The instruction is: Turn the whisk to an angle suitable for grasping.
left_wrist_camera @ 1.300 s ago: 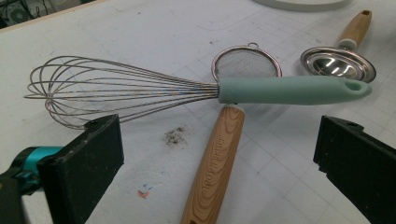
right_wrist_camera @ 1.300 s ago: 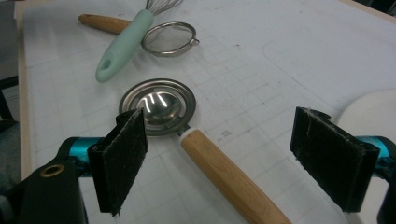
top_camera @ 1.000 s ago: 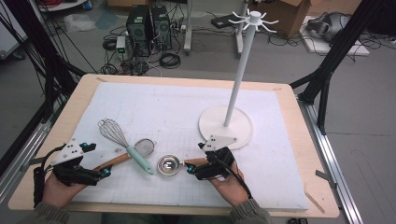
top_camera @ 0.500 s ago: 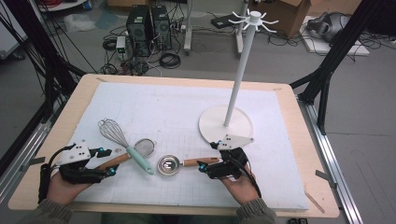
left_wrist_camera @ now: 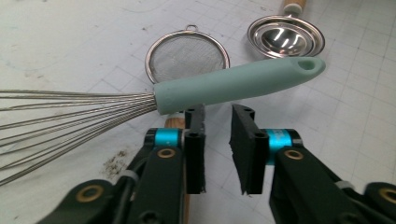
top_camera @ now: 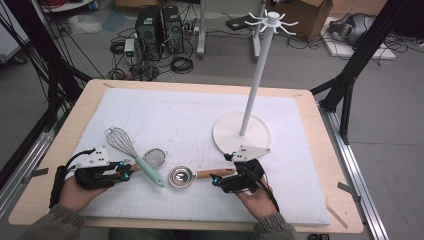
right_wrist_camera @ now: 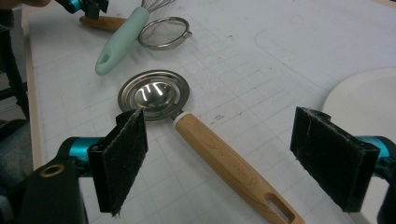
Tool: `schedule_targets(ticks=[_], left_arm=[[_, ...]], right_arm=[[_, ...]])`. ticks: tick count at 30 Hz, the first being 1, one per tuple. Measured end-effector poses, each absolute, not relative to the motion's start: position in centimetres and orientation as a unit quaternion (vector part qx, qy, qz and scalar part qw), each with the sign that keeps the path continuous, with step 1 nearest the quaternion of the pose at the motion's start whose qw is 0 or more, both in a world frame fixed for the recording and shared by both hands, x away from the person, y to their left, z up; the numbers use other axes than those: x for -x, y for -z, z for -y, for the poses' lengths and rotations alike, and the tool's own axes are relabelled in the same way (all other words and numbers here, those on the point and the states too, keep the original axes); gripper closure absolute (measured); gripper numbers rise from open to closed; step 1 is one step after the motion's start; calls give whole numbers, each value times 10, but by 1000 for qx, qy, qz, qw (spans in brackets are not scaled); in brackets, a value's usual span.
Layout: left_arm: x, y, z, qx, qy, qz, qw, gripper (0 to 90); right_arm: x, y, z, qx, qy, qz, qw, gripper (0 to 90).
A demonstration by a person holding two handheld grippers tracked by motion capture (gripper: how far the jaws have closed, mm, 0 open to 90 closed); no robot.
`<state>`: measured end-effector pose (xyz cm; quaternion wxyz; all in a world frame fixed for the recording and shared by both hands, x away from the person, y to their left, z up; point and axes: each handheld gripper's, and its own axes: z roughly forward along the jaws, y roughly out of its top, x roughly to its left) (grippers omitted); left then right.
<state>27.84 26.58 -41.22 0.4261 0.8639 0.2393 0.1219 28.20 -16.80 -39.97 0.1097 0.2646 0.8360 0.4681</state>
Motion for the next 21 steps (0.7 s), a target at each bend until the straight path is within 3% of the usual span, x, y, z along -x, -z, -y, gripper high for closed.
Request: schedule_targets(ticks=[5,21], left_arm=[[-281,416,-257,-875,-106,-225,415,846],[-290,423,-238,-889,-92,-214,393,856]], right_arm=[[-283,399,168,-266,-471,-834,110,178],[-288,399,137,-245,-468,-844,92,178]])
